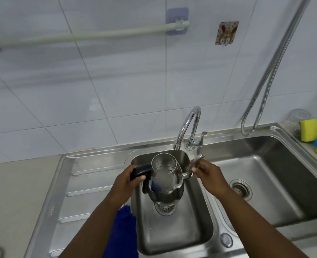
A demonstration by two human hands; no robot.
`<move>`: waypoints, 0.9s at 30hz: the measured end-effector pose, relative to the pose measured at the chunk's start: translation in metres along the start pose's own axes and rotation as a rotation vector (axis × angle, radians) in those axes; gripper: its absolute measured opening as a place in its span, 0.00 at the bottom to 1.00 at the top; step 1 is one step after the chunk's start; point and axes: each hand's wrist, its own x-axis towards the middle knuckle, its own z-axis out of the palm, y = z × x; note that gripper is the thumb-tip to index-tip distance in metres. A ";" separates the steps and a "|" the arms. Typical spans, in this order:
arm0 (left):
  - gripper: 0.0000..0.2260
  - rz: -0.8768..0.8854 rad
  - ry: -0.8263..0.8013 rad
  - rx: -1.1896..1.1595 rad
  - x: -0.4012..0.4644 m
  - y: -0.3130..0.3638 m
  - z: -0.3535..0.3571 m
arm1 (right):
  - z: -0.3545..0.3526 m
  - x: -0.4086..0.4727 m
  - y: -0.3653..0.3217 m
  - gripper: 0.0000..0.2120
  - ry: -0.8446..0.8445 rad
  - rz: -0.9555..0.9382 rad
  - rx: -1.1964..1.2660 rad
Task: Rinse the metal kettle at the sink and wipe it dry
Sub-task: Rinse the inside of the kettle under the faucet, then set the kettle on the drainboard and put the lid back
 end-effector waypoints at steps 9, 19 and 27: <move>0.11 0.025 0.005 -0.046 -0.068 -0.018 -0.054 | 0.040 -0.071 -0.045 0.12 -0.009 -0.038 -0.044; 0.15 0.001 0.085 -0.089 -0.146 -0.055 -0.149 | 0.133 -0.122 -0.086 0.10 -0.129 -0.100 -0.063; 0.18 -0.051 0.097 -0.111 -0.189 -0.098 -0.217 | 0.217 -0.151 -0.102 0.07 -0.177 -0.145 -0.174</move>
